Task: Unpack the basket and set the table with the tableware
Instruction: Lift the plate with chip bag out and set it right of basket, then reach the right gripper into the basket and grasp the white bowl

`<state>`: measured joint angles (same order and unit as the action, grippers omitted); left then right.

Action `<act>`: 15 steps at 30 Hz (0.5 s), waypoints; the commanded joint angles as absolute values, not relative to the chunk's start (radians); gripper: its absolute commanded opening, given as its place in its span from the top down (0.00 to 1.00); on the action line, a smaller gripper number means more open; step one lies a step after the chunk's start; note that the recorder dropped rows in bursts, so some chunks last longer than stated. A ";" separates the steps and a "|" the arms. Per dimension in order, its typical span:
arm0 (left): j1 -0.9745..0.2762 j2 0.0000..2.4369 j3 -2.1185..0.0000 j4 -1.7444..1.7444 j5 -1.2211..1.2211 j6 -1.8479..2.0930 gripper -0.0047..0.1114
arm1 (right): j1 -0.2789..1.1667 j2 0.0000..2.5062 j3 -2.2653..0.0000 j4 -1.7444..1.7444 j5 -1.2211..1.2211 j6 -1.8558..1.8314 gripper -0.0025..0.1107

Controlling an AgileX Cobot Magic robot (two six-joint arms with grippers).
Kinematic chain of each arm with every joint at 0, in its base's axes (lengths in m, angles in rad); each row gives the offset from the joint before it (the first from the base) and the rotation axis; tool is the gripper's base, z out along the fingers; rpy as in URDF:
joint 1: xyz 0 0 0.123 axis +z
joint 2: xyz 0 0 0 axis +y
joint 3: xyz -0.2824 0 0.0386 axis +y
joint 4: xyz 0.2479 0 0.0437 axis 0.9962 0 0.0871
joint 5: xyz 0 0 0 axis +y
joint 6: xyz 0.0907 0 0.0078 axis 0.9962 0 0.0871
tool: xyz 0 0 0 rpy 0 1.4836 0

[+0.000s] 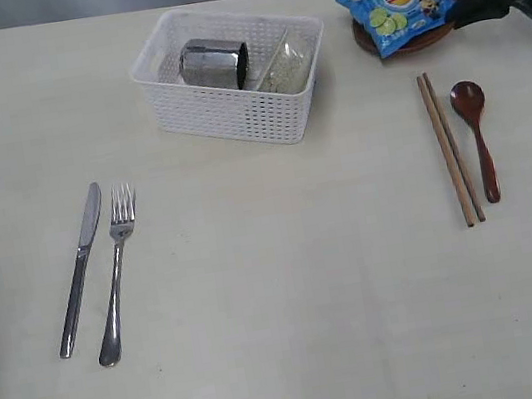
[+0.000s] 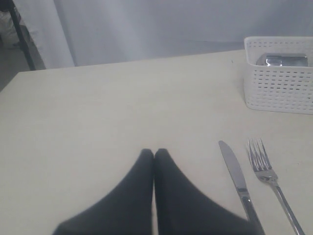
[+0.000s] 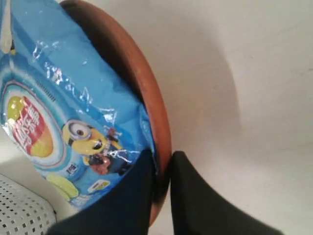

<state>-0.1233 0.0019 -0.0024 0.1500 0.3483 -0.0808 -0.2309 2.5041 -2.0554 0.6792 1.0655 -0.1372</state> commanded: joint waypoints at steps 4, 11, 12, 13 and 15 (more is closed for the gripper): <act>-0.128 0.000 0.000 0.149 0.348 -0.083 0.96 | -0.237 2.514 -2.058 0.655 1.098 -0.122 0.96; -0.128 0.000 0.000 0.149 0.348 -0.083 0.96 | -0.253 2.514 -2.058 0.634 1.133 -0.106 0.63; -0.128 0.000 0.000 0.149 0.348 -0.083 0.96 | -0.259 2.514 -2.058 0.634 1.147 -0.104 0.61; -0.128 0.000 0.000 0.149 0.348 -0.083 0.96 | -0.264 2.507 -2.058 0.634 1.163 -0.104 0.61; -0.128 0.000 0.000 0.149 0.348 -0.083 0.96 | -0.279 2.494 -2.058 0.629 1.188 -0.104 0.61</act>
<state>-0.1233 0.0019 -0.0024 0.1500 0.3483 -0.0808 -0.2556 2.5168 -2.0554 0.6399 1.1514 -0.1044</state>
